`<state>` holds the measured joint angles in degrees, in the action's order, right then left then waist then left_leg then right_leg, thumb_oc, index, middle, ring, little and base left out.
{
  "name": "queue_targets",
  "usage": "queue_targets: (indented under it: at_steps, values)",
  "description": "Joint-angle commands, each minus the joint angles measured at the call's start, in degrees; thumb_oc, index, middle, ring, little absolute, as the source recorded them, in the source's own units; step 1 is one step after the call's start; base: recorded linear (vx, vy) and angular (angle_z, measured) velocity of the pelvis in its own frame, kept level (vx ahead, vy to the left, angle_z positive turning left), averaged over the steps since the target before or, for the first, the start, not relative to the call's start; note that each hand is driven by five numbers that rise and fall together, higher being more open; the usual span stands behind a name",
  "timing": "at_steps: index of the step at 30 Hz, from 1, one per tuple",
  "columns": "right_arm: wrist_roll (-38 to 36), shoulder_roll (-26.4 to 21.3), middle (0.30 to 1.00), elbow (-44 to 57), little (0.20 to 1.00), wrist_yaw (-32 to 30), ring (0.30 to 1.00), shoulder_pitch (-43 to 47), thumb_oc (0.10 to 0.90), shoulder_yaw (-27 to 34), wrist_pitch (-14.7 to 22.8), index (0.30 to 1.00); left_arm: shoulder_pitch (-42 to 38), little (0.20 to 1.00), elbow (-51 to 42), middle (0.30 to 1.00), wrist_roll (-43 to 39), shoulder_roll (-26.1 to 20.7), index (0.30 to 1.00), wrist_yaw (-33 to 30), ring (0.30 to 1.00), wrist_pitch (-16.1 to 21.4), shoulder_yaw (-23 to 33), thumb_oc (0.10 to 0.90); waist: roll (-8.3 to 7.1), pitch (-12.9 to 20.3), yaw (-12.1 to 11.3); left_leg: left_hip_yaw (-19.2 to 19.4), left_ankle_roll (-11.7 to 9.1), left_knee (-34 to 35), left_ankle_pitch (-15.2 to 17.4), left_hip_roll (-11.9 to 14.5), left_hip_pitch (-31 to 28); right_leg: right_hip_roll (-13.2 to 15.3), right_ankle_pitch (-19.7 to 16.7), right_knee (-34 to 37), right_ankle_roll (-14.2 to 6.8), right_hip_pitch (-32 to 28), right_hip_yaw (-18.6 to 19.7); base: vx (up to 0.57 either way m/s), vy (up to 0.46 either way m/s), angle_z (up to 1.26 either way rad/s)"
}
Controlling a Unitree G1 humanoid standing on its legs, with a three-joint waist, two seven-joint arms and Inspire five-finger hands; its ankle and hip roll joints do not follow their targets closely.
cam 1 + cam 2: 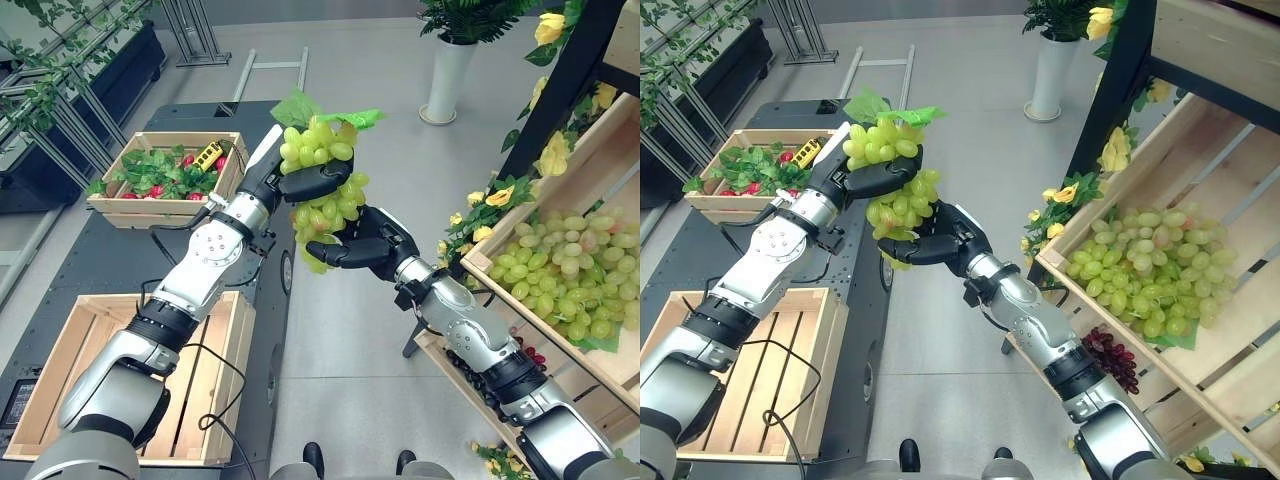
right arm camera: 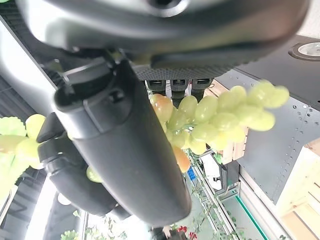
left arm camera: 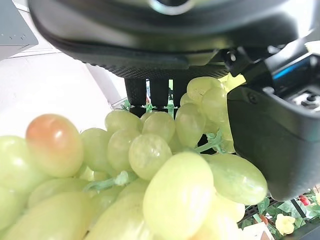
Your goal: Pick up the fruits from the basket on one side to the basket on the other side
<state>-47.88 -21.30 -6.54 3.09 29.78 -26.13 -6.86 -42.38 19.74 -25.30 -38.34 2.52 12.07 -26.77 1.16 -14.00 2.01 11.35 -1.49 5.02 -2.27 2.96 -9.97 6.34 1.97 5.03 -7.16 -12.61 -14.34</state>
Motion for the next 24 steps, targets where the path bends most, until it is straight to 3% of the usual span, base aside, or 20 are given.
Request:
queue_targets:
  at_steps: [1,9,24]
  values:
    - [-4.6,4.7,0.9,-1.2,0.9,-1.3,0.9,7.7,0.8,-1.7,5.7,0.9,-12.4,0.3,6.4,0.3,-1.4,2.8,0.3,-0.4,0.3,3.6,-1.0,0.4,0.7,11.2,-1.0,-1.8,-0.5,0.0,5.5,-1.4,0.7,-1.2,0.1,0.0,2.9,2.5,-1.3,0.0,0.0,0.0]
    - [-3.7,6.7,0.9,-2.8,0.9,-6.0,0.9,10.6,0.8,-1.4,8.0,0.9,-11.8,0.3,6.1,0.3,-4.8,5.9,0.3,1.6,0.3,1.7,-1.4,0.4,0.35,11.3,-1.2,-1.7,-0.2,0.0,5.6,-1.3,0.5,-1.2,-0.1,0.0,2.9,2.5,-0.9,0.0,0.0,0.0]
    - [-3.7,9.6,0.9,-7.6,0.9,-7.3,0.9,13.3,0.8,-1.4,11.1,0.9,-8.5,0.3,4.4,0.3,-13.5,11.3,0.3,4.9,0.3,1.3,0.5,0.4,-0.5,11.5,-1.8,-1.9,0.0,0.0,5.7,-1.0,0.2,-1.4,-0.2,0.0,3.2,2.4,-0.2,0.0,0.004,-0.02]
